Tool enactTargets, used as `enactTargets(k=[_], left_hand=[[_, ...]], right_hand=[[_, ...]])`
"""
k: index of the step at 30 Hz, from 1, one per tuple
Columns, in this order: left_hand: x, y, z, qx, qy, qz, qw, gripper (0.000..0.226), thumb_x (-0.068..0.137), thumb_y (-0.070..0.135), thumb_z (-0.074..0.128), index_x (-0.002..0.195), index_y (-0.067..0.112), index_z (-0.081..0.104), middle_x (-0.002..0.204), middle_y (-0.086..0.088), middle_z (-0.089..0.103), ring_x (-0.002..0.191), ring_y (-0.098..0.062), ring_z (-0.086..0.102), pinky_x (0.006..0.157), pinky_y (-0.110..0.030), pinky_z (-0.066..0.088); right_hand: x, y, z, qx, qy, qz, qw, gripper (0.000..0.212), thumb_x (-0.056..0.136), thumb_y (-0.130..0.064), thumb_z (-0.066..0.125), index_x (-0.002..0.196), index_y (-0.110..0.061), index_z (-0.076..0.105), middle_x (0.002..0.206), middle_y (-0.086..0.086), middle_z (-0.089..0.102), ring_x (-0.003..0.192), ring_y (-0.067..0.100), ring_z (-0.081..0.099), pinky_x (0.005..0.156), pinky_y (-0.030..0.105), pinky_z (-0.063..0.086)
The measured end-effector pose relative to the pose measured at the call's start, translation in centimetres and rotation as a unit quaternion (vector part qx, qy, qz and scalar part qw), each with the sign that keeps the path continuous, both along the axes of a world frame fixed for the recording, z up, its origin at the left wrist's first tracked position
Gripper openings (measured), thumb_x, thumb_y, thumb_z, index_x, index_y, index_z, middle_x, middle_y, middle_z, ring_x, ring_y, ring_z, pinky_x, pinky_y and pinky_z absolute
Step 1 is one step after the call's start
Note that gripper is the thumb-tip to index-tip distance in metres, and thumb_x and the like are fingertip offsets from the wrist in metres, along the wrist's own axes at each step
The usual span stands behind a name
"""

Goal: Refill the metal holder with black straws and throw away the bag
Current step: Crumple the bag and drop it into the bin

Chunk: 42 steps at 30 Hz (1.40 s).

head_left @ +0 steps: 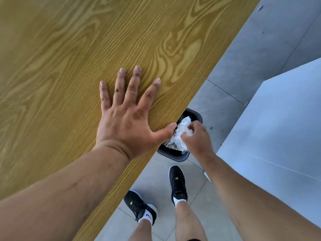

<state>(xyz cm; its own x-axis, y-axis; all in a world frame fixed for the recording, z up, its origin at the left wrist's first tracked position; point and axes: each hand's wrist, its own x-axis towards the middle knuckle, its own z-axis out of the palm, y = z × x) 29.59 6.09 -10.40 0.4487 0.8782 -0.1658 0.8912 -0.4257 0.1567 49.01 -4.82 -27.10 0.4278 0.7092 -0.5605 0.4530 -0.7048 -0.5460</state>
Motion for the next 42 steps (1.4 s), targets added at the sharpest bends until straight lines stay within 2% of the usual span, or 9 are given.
enactTargets(k=[4,13,20,25,31,33,36,39,42], left_hand=[[0.0,-0.1,0.0,0.002,-0.011,0.004,1.0,0.106,0.076,0.095,0.039,0.165,0.041,0.018,0.177,-0.006,0.004,0.162,-0.035,-0.003,0.126,-0.069,0.0],[0.0,-0.2,-0.2,0.013,-0.026,0.008,1.0,0.106,0.075,0.095,0.042,0.164,0.04,0.023,0.177,-0.006,0.008,0.163,-0.034,-0.001,0.126,-0.069,0.003],[0.0,-0.3,-0.2,0.014,-0.028,0.004,0.999,0.106,0.075,0.096,0.039,0.164,0.04,0.023,0.177,-0.005,0.008,0.163,-0.032,-0.002,0.126,-0.069,0.004],[-0.1,-0.2,-0.5,0.021,-0.027,0.001,0.999,0.106,0.076,0.096,0.04,0.164,0.041,0.021,0.177,-0.005,0.008,0.163,-0.032,-0.002,0.127,-0.068,0.002],[-0.2,-0.3,-1.1,0.034,-0.032,-0.003,0.999,0.104,0.077,0.097,0.036,0.164,0.041,0.021,0.177,-0.004,0.01,0.163,-0.032,-0.001,0.127,-0.067,0.001],[-0.1,-0.4,-0.8,0.034,-0.03,-0.006,0.999,0.104,0.078,0.096,0.034,0.164,0.04,0.021,0.177,-0.005,0.009,0.163,-0.032,-0.002,0.127,-0.067,0.002],[0.0,-0.5,0.4,0.004,-0.02,0.005,1.0,0.103,0.08,0.096,0.029,0.165,0.04,0.018,0.177,-0.003,0.005,0.163,-0.03,-0.006,0.128,-0.064,-0.002],[0.1,-1.4,2.3,-0.052,0.015,0.02,0.998,0.102,0.081,0.097,0.014,0.166,0.042,0.0,0.177,0.001,-0.012,0.161,-0.025,-0.019,0.127,-0.062,-0.007],[-0.2,-2.2,5.0,-0.097,-0.02,0.051,0.994,0.101,0.082,0.098,0.01,0.164,0.043,-0.007,0.175,0.003,-0.017,0.162,-0.024,-0.012,0.129,-0.059,0.0]], right_hand=[[-0.5,0.5,-2.9,-0.032,-0.022,0.051,0.998,0.022,0.086,-0.017,0.073,0.096,-0.024,0.054,0.101,-0.003,0.063,0.097,0.027,0.06,0.076,0.034,0.046],[-0.7,-0.2,-7.2,-0.087,-0.062,0.119,0.987,0.021,0.09,-0.015,0.069,0.107,-0.013,0.057,0.115,0.008,0.062,0.109,0.034,0.059,0.084,0.04,0.048],[-0.7,-1.1,-7.6,-0.127,-0.092,0.157,0.975,0.057,0.09,-0.01,0.069,0.144,-0.014,0.052,0.151,0.011,0.054,0.122,0.036,0.057,0.098,0.044,0.05],[-0.4,-1.5,-6.0,-0.122,-0.085,0.158,0.976,0.062,0.09,-0.013,0.066,0.151,-0.017,0.051,0.155,0.008,0.052,0.133,0.032,0.051,0.108,0.044,0.046],[0.5,-1.6,-1.4,-0.079,-0.117,0.184,0.973,0.061,0.09,-0.034,0.071,0.146,-0.015,0.055,0.145,0.007,0.06,0.133,0.03,0.052,0.113,0.04,0.043],[1.1,-1.7,1.3,-0.062,-0.131,0.196,0.97,0.066,0.093,-0.045,0.068,0.149,-0.013,0.052,0.15,0.008,0.057,0.139,0.029,0.048,0.119,0.04,0.037],[1.9,-1.8,6.7,-0.069,-0.149,0.216,0.962,0.08,0.096,-0.062,0.054,0.159,-0.017,0.038,0.164,0.007,0.042,0.154,0.029,0.032,0.129,0.045,0.024],[2.4,-1.6,13.5,-0.043,-0.189,0.231,0.953,0.088,0.094,-0.074,0.044,0.163,-0.021,0.031,0.17,0.006,0.035,0.159,0.032,0.024,0.13,0.049,0.02],[2.8,-0.6,19.9,-0.001,-0.217,0.234,0.948,0.095,0.089,-0.083,0.026,0.165,-0.025,0.027,0.172,0.006,0.031,0.162,0.032,0.019,0.131,0.049,0.018]])
